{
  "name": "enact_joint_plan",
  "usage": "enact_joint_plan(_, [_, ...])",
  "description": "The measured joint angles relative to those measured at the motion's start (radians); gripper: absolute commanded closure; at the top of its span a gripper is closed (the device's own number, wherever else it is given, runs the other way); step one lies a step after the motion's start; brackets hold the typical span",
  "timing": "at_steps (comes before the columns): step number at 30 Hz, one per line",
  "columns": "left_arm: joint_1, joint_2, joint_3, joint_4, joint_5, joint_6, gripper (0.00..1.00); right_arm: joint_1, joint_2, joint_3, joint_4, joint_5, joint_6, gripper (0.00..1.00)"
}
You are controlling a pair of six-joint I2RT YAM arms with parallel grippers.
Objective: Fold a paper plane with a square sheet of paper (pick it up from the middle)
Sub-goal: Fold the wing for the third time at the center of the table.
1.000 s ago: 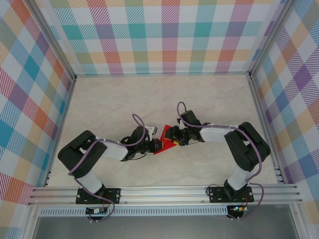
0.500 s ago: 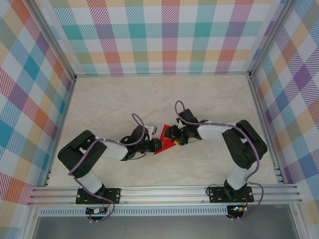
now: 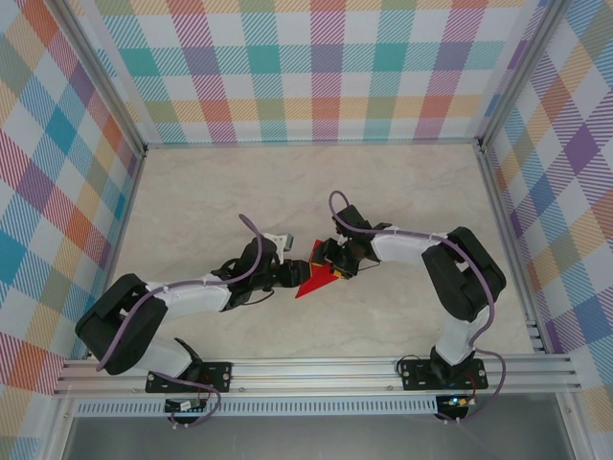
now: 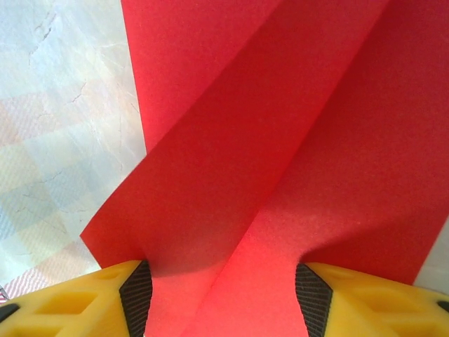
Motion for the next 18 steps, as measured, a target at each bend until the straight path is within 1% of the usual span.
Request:
enact_joint_plan(6, [0.001, -0.005, 0.0, 0.003, 0.034, -0.014, 0.57, 0.002, 0.019, 0.031, -0.04, 0.007, 0.036, 0.37])
enact_joint_plan(13, [0.001, 0.068, 0.004, 0.037, 0.107, -0.018, 0.7, 0.005, 0.024, 0.042, -0.056, 0.019, 0.063, 0.38])
enact_joint_plan(18, [0.001, 0.122, 0.008, 0.035, 0.119, -0.035, 0.72, 0.006, 0.038, 0.064, -0.086, 0.027, 0.077, 0.39])
